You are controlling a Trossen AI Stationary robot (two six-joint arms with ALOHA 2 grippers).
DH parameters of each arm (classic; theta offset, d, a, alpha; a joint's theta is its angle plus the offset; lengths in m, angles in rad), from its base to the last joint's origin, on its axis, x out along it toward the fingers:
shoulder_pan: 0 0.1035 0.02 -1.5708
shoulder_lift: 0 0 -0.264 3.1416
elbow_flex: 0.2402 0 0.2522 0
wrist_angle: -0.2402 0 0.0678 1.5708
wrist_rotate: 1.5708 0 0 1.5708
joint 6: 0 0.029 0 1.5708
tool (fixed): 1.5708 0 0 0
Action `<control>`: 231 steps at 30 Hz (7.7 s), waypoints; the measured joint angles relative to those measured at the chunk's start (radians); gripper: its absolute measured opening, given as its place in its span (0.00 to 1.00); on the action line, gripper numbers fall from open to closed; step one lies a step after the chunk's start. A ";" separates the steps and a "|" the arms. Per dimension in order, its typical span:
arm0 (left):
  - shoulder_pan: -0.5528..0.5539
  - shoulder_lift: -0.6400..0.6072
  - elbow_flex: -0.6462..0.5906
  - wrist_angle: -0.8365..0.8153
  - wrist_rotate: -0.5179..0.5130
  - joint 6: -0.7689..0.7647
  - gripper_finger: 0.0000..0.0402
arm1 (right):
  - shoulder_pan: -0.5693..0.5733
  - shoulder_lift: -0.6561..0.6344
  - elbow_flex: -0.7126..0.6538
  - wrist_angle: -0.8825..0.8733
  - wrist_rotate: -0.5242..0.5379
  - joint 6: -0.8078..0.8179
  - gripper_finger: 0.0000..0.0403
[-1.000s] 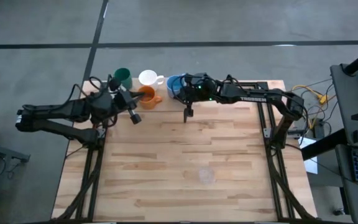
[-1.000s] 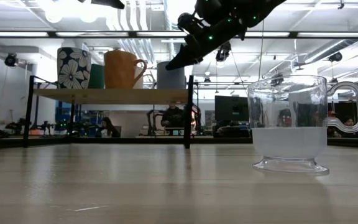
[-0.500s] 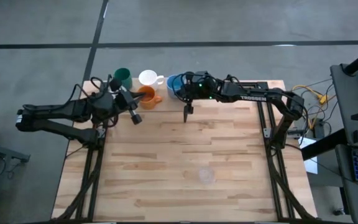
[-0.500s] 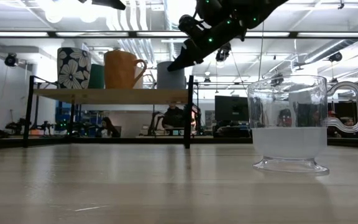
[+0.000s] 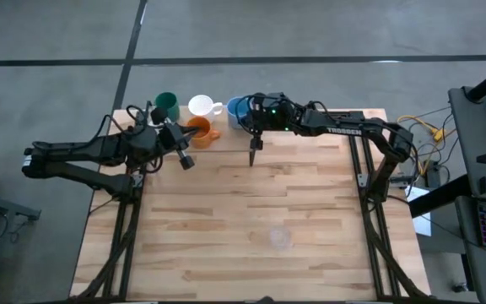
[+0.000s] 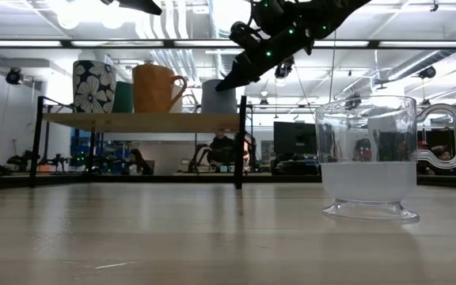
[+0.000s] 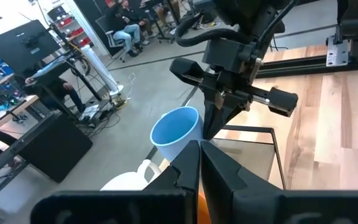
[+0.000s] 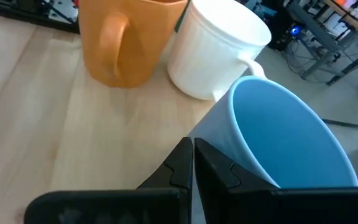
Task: Stack small to large cups/mugs on shelf
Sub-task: Adjust the orange mug and the light blue mug, then put the transparent mug on the shelf
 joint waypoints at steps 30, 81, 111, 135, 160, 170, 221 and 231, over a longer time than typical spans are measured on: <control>0.000 0.000 0.000 0.000 -0.003 -0.001 0.00 | -0.019 0.038 0.004 0.038 0.001 -0.053 0.02; -0.170 -0.170 -0.347 0.427 0.213 -0.002 0.00 | 0.482 -0.300 -0.039 -0.569 0.051 0.504 0.02; -0.176 -0.211 -0.427 0.483 0.321 0.076 0.00 | 1.029 -0.104 0.043 -0.716 0.361 1.257 0.02; -0.178 -0.212 -0.447 0.476 0.362 0.048 0.00 | 1.037 0.102 0.043 -0.643 0.365 1.208 0.46; -0.179 -0.211 -0.449 0.476 0.366 0.048 0.00 | 1.001 0.109 0.038 -0.674 0.391 1.201 0.50; -0.182 -0.212 -0.449 0.475 0.366 0.048 0.00 | 0.995 0.131 0.038 -0.672 0.385 1.181 0.30; -0.197 -0.541 -0.607 0.620 0.366 0.111 0.00 | 0.409 0.113 0.814 -1.134 0.161 0.236 0.02; -0.197 -0.544 -0.607 0.622 0.366 0.111 0.00 | 0.306 0.114 0.778 -1.049 0.098 0.129 0.02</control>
